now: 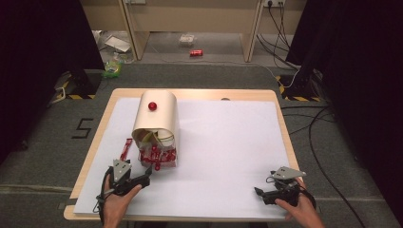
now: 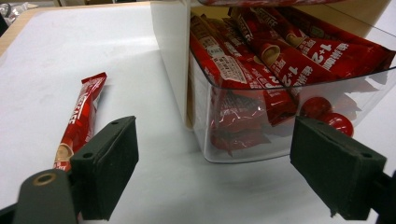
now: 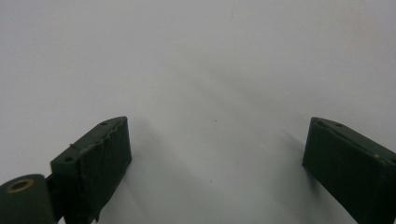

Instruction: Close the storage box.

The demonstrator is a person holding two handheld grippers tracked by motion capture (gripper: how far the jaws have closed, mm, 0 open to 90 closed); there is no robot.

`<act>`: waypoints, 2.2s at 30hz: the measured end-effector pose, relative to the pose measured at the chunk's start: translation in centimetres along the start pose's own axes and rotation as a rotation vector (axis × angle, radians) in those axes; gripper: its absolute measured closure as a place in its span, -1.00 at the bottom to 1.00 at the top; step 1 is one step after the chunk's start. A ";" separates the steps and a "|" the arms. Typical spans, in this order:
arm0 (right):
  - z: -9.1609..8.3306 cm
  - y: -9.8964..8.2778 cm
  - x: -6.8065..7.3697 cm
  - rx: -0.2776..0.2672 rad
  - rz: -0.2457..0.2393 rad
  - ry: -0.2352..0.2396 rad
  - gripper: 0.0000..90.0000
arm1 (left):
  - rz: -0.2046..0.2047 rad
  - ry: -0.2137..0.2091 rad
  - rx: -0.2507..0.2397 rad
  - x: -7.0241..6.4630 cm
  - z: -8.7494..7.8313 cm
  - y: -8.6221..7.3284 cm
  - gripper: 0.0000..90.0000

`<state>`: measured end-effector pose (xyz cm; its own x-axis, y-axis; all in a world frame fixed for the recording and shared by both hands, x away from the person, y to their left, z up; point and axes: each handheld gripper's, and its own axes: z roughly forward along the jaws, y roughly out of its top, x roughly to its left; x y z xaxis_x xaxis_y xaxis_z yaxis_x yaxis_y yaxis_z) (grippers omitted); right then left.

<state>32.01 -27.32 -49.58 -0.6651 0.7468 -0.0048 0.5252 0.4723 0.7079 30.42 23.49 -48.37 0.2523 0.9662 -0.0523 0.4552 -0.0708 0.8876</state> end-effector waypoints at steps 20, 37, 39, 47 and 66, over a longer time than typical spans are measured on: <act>0.0 0.0 0.0 0.000 0.000 0.000 -0.82 | -0.013 -0.004 0.002 0.3 0.8 0.4 -0.67; 0.0 0.0 0.0 0.000 0.000 0.000 -0.82 | -0.023 -0.005 0.001 0.6 1.5 0.7 -0.66; 0.0 0.0 0.0 -0.001 -0.003 0.000 -0.82 | -0.025 -0.004 -0.001 0.6 1.6 0.7 -0.66; 0.0 0.0 0.0 0.000 -0.001 0.000 -0.82 | -0.021 -0.002 0.001 0.6 1.9 0.9 -0.66; 0.0 0.0 0.0 -0.001 -0.003 0.000 -0.82 | -0.017 0.002 0.008 0.9 2.5 1.3 -0.69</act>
<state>32.04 -27.34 -49.58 -0.6663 0.7456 -0.0068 0.5229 0.4738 0.7085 33.38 23.62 -48.39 0.2431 0.9677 -0.0667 0.4659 -0.0562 0.8830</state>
